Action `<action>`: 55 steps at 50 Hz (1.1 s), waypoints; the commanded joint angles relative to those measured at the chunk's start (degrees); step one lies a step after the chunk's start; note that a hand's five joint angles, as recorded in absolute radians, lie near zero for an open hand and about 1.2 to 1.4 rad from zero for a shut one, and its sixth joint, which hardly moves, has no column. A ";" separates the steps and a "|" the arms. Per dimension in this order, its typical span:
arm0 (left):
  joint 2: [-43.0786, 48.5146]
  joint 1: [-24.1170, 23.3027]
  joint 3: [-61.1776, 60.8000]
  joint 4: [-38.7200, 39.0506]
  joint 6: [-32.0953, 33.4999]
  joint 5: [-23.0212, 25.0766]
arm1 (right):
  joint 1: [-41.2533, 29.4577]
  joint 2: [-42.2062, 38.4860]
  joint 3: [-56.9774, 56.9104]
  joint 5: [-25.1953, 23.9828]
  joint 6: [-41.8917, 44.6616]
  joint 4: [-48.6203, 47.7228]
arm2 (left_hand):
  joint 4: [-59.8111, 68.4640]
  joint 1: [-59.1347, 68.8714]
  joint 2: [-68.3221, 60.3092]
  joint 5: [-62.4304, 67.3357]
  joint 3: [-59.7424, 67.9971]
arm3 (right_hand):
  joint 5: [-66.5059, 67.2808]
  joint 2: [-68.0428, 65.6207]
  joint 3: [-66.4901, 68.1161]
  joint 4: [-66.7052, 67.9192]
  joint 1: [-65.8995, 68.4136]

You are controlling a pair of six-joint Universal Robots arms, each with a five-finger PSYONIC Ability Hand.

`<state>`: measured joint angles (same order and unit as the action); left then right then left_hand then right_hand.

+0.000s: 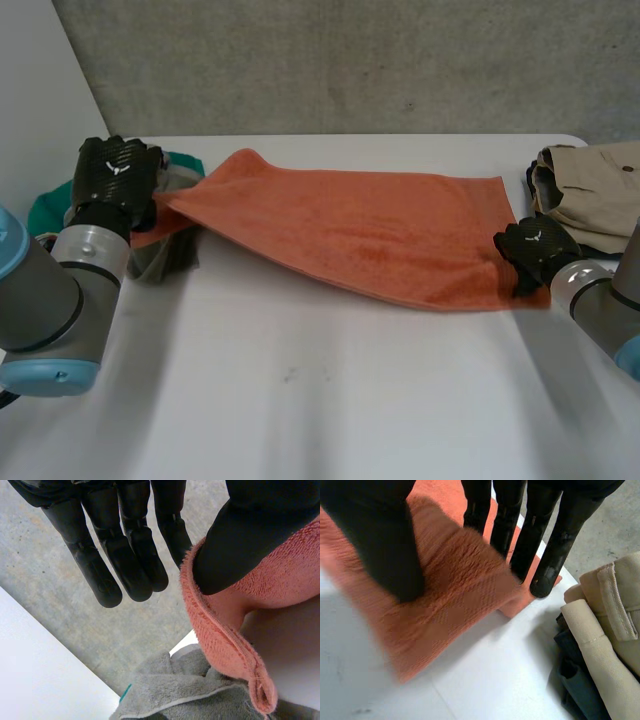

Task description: Fold the laundry.

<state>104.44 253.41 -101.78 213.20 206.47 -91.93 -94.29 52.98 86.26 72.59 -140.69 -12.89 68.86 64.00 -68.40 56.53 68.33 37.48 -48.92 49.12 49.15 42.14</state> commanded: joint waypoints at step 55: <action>4.01 0.06 37.35 6.78 16.87 -2.55 | -3.27 13.37 -29.31 9.41 -4.59 -6.86 | 11.14 16.00 -11.60 13.47 11.67 | 32.52 -31.08 30.88 30.85 37.86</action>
<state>108.78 253.05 -74.75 213.00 226.37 -94.16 -97.62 64.37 60.24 80.65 -139.27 -0.56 68.88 64.00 -68.40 56.53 68.37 56.54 -67.00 67.91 68.08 55.73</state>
